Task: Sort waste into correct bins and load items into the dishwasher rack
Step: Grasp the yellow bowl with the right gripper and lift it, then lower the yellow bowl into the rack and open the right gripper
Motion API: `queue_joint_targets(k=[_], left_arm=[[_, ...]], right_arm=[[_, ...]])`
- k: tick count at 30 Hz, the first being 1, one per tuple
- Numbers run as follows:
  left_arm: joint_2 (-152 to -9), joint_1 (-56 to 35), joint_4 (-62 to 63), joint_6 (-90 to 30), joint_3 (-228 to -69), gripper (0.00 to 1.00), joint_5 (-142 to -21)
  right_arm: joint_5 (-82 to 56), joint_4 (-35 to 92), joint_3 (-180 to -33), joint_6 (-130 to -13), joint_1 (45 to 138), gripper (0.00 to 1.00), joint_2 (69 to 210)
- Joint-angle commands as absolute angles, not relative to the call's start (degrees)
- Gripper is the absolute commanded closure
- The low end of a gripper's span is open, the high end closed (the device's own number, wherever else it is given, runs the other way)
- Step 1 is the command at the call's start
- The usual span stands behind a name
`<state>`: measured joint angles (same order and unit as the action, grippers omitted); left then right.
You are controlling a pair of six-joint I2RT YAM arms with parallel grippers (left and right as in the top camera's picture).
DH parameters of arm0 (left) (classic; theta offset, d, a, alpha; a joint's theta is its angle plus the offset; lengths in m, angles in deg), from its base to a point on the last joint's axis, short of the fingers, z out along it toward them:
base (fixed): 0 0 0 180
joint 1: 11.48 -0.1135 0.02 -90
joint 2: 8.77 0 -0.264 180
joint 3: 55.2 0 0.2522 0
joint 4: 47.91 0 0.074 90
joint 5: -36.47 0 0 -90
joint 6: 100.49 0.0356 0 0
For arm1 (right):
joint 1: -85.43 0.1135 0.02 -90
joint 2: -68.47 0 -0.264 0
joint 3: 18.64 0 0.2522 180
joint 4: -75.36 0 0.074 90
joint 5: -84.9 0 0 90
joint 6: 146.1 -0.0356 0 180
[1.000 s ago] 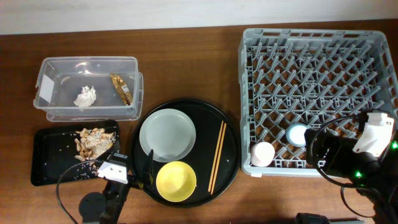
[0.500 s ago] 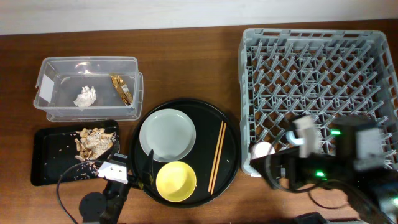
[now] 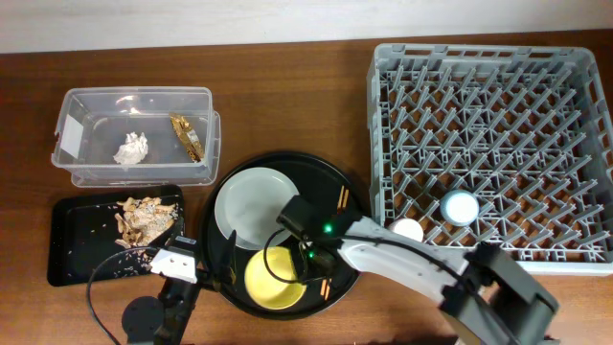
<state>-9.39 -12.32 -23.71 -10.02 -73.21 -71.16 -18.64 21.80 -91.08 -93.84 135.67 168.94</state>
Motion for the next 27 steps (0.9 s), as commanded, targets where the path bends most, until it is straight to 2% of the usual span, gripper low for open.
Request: queue_joint_targets(k=[1, 2, 3, 5, 8, 11, 13, 14, 17, 19, 24, 27], left_arm=[[-9.11, -12.67, -23.82, -9.12, -72.4, 0.01, -71.77], [-9.11, -12.67, -23.82, -9.12, -72.4, 0.01, -71.77], [-9.11, -12.67, -23.82, -9.12, -72.4, 0.01, -71.77], [-9.11, -12.67, -23.82, -9.12, -72.4, 0.01, -71.77], [-9.11, -12.67, -23.82, -9.12, -72.4, 0.01, -71.77], [-9.11, -12.67, -23.82, -9.15, -72.4, 0.01, -71.77], [-9.11, -12.67, -23.82, -9.15, -72.4, 0.01, -71.77], [-9.11, -12.67, -23.82, -9.12, -72.4, 0.01, -71.79], [-9.11, -12.67, -23.82, -9.12, -72.4, 0.01, -71.77], [-9.11, -12.67, -23.82, -9.15, -72.4, 0.01, -71.77], [-9.11, -12.67, -23.82, -9.15, -72.4, 0.01, -71.77], [-9.11, -12.67, -23.82, -9.15, -72.4, 0.01, -71.77]], right_arm=[[-18.97, 22.0, -90.79, -94.29, 135.58, 0.85, 169.03], [-18.9, 21.98, -90.86, -94.27, 135.5, 0.93, 168.44], [-18.4, 21.67, -90.86, -94.25, 135.28, 0.96, 167.69], [-14.42, 18.13, -91.28, -94.08, 133.59, 0.96, 162.12], [-1.29, 10.26, -94.1, -94.1, 129.88, 0.96, 150.56], [25.45, 7.75, -96.02, -94.1, 123.12, 0.96, 136.68], [39.67, 8.19, -96.02, -94.1, 119.61, 0.96, 133.18], [51.0, 8.65, -96.02, -94.08, 116.26, 0.96, 132.48], [67.06, 10.24, -96.02, -93.84, 109.03, 0.96, 137.66], [67.85, 12.49, -96.02, -91.65, 104.31, 0.96, 144.29], [75.76, 31.88, -96.02, -67.15, 97.92, 0.96, 160.74], [76.63, 39.42, -96.02, -58.73, 96.59, 0.96, 165.49]])
